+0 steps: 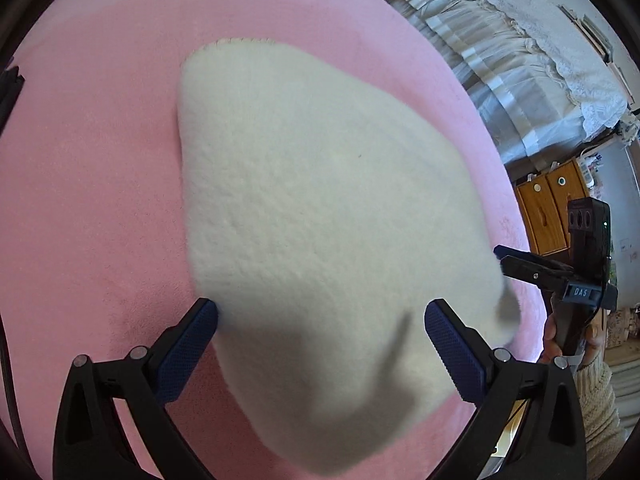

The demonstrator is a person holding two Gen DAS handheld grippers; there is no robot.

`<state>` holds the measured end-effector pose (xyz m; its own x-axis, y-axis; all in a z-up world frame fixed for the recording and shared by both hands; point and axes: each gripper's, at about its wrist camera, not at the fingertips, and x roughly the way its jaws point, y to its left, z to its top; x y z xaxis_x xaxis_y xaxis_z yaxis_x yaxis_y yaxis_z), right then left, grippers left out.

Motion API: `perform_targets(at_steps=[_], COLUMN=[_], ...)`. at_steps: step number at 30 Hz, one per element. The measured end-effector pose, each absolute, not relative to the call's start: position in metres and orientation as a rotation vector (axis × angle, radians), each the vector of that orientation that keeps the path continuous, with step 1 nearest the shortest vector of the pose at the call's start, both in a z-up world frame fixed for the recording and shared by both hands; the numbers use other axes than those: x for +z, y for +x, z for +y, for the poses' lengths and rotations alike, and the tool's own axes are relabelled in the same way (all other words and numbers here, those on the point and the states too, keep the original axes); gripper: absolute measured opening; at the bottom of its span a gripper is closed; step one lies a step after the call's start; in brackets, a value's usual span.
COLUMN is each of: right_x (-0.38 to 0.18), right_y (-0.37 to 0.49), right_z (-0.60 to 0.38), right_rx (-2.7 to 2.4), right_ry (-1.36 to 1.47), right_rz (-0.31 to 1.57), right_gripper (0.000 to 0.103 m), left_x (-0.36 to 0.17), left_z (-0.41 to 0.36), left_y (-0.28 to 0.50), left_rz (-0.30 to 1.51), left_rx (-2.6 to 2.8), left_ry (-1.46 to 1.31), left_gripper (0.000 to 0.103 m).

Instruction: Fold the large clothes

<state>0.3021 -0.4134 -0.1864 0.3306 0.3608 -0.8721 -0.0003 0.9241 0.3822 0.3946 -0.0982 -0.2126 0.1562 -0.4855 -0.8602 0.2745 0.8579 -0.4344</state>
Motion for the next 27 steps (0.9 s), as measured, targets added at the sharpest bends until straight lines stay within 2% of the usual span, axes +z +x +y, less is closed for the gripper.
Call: perform_targets(at_steps=[3,12,25,26,27], right_x=[-0.207,-0.258,-0.267,-0.266,-0.263], right_y=[0.312,0.339,0.366,0.365,0.363], right_z=[-0.422,-0.426,-0.377,-0.377,-0.376], right_rx=[0.265,0.436,0.581,0.584,0.588], right_ry=[0.432,0.709,0.573,0.571,0.559], right_rz=[1.256,1.309,1.324,1.317,1.302], right_gripper=[0.098,0.103,0.103,0.102,0.097], left_x=[-0.227,-0.281,-0.316,-0.315,-0.313], left_z=[-0.092,-0.075,-0.08,-0.078,-0.076], left_y=[0.404,0.412,0.415,0.415,0.414], left_rz=[1.323,1.388,1.397,1.396,1.396], left_rx=[-0.554,-0.664,-0.809,-0.817,-0.829], left_ry=[-0.253,-0.484,-0.625,-0.621,-0.618], left_gripper=[0.103,0.103,0.103,0.103,0.103])
